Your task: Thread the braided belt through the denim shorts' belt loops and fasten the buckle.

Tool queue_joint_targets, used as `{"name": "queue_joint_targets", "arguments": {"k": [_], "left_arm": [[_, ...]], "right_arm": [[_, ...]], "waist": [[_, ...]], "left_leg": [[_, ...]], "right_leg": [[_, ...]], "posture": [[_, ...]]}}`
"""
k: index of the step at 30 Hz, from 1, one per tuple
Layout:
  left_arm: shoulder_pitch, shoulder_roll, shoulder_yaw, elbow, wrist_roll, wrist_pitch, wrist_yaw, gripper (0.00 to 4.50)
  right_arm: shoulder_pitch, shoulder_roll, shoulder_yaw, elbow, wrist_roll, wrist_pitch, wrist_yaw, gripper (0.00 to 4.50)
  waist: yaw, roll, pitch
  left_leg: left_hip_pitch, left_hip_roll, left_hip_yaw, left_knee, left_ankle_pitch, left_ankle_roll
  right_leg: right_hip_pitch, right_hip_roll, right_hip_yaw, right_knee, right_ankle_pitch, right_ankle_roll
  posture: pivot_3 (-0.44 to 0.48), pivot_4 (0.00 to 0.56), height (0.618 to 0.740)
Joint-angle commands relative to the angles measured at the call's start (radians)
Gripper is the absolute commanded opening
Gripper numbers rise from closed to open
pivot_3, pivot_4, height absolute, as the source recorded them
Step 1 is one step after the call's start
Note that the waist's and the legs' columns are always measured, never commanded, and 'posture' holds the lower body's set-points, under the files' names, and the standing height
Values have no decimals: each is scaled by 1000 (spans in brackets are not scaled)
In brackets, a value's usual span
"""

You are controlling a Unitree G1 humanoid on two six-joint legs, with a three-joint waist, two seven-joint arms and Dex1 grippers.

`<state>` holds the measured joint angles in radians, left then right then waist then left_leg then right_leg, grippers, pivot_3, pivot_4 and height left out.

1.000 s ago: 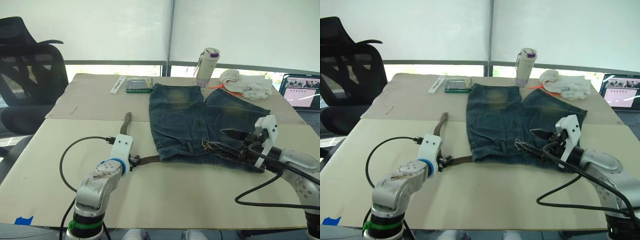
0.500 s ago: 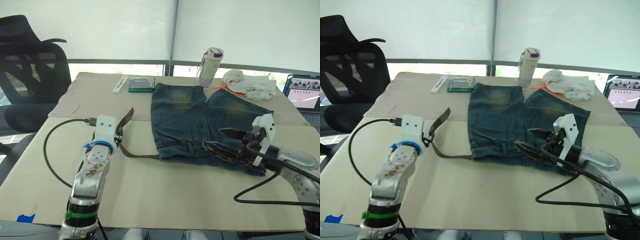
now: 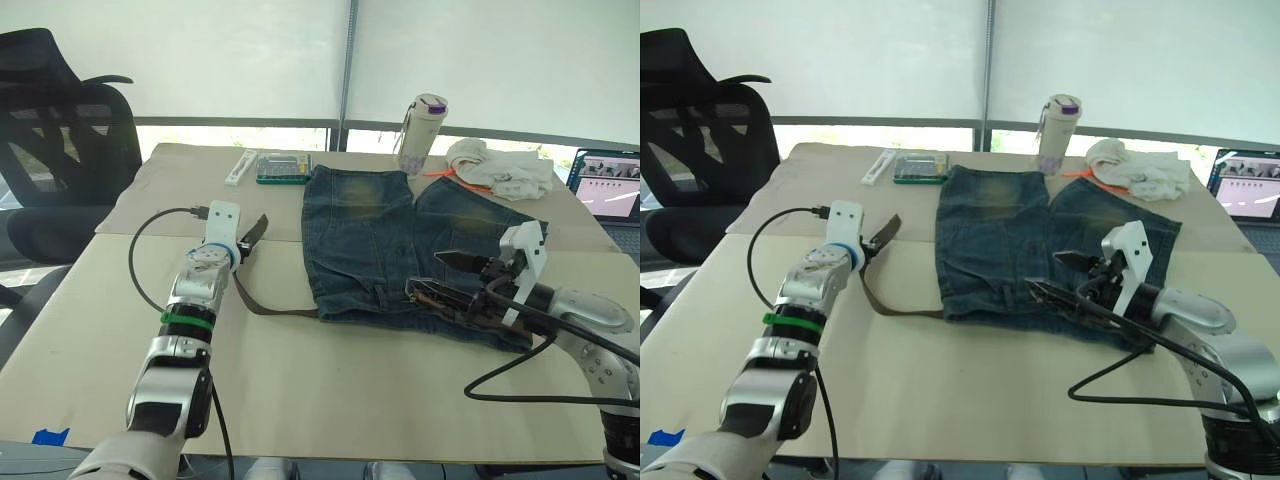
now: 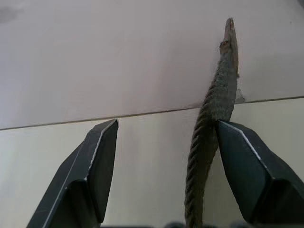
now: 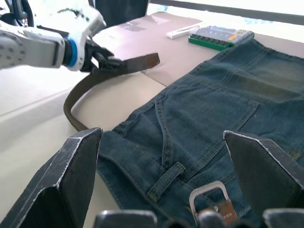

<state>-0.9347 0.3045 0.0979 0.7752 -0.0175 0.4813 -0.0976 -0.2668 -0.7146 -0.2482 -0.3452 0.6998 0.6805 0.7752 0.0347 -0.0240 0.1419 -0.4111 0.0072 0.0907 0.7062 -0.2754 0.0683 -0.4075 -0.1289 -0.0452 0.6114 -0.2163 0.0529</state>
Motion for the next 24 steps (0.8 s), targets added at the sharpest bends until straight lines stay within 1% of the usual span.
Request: {"name": "queue_joint_targets", "arguments": {"k": [1,4,6,10,11,19,20,22,24], "left_arm": [[-81,17,10,177,-4,-151,-62,3383],[-128,26,-25,296,19,-257,-170,3383],[-148,27,-41,349,33,-283,-215,3383],[-182,27,-33,423,34,-296,-210,3383],[-187,27,-30,434,34,-300,-203,2844],[-192,24,-12,467,30,-303,-176,228],[-191,25,-12,466,33,-309,-176,27],[-189,26,-12,460,35,-325,-176,27],[-181,22,-14,415,35,-424,-185,27]], "right_arm": [[-22,12,-40,-35,54,-7,-6,4500],[-19,18,-44,-42,70,-4,-14,4500],[-12,17,-42,-44,69,-8,-17,4500],[-4,17,-37,-49,71,-13,-24,4500],[-4,16,-38,-49,70,-14,-25,4500],[-10,2,-40,-30,62,-24,-15,4500],[-11,2,-40,-29,61,-24,-15,4500],[-12,2,-40,-28,62,-24,-14,4500],[-15,4,-40,-25,63,-22,-17,4500]], "waist": [[2,0,0],[2,0,0],[2,0,0],[-1,0,0],[-1,0,0],[-4,0,0],[-5,0,0],[-5,0,0],[-6,0,0]], "left_leg": [[0,0,0,0,0,0],[0,0,0,0,0,0],[0,0,0,0,0,0],[0,0,-1,0,0,0],[0,0,-1,0,0,0],[0,0,-1,0,0,0],[0,0,-1,0,0,0],[0,0,-1,0,0,0],[0,0,-1,0,0,0]], "right_leg": [[0,0,0,0,0,0],[1,0,-1,0,0,1],[1,0,-1,0,0,1],[1,0,-1,0,0,1],[1,0,-1,0,0,1],[1,0,-1,0,0,1],[1,0,-1,0,0,1],[1,0,-1,0,0,1],[1,0,-1,1,0,1]], "posture": [[0,150,737],[0,150,737],[0,150,737],[0,150,737],[0,150,737],[0,150,737],[0,150,737],[0,150,737],[0,150,737]]}}
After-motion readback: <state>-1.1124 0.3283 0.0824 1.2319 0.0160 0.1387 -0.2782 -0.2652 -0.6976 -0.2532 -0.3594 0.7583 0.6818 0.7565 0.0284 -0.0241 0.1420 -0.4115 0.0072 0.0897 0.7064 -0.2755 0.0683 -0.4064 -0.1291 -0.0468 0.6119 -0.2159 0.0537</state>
